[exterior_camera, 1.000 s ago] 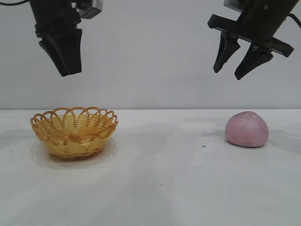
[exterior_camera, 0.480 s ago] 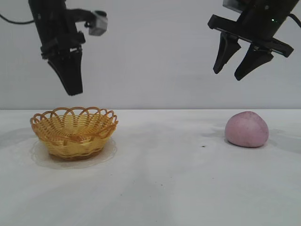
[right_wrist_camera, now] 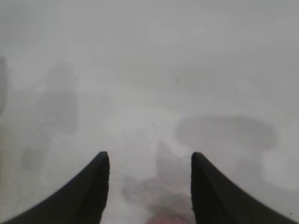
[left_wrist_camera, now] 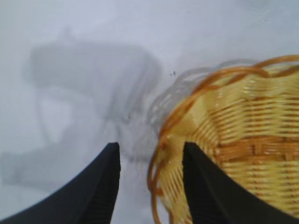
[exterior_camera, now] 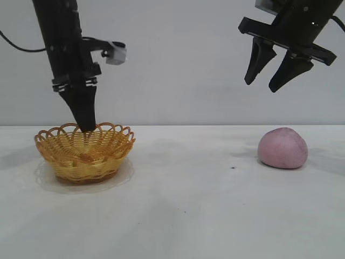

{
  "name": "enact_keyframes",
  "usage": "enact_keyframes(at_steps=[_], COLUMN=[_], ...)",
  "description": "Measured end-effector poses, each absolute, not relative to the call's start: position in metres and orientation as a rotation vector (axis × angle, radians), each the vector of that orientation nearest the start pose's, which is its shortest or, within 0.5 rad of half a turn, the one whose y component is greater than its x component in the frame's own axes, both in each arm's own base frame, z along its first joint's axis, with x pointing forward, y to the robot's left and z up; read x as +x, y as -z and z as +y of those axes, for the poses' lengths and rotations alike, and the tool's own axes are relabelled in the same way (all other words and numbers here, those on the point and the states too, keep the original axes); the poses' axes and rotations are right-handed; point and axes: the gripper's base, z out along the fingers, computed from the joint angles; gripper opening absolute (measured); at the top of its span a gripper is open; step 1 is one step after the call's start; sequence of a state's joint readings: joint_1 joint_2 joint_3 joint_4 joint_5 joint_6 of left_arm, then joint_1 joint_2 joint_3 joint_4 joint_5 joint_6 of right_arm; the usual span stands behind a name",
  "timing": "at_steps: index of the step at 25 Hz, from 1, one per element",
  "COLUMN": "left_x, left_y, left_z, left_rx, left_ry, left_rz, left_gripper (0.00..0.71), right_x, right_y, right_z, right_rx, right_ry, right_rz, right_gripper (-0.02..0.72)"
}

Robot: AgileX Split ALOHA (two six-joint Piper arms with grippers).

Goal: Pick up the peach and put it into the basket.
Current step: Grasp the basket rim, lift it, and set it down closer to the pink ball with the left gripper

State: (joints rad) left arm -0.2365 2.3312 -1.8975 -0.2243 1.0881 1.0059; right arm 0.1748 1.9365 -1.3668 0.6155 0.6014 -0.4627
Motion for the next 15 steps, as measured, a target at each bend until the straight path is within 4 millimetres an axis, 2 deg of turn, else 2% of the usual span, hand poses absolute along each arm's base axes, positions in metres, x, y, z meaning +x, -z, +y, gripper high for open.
enact_keyframes(at_steps=[3, 5, 8, 10, 15], left_x=[0.464, 0.462, 0.46, 0.458, 0.456], left_y=[-0.142, -0.145, -0.148, -0.148, -0.156], left_z=[-0.13, -0.13, -0.129, -0.127, -0.117], left_rx=[1.601, 1.601, 1.53, 1.419, 1.088], left_ry=[0.212, 0.227, 0.248, 0.274, 0.344], left_rz=[2.467, 2.482, 2.553, 2.651, 2.838], left_gripper=[0.131, 0.064, 0.075, 0.0, 0.0], right_x=[0.405, 0.405, 0.405, 0.405, 0.405], right_y=[-0.204, -0.204, -0.204, -0.204, -0.204], right_z=[0.102, 0.102, 0.102, 0.102, 0.102], right_rx=[-0.272, -0.279, -0.281, -0.286, -0.291], right_ry=[-0.518, -0.515, -0.514, -0.513, -0.511], right_rz=[2.551, 2.55, 2.549, 2.548, 2.547], right_gripper=[0.339, 0.339, 0.339, 0.339, 0.339])
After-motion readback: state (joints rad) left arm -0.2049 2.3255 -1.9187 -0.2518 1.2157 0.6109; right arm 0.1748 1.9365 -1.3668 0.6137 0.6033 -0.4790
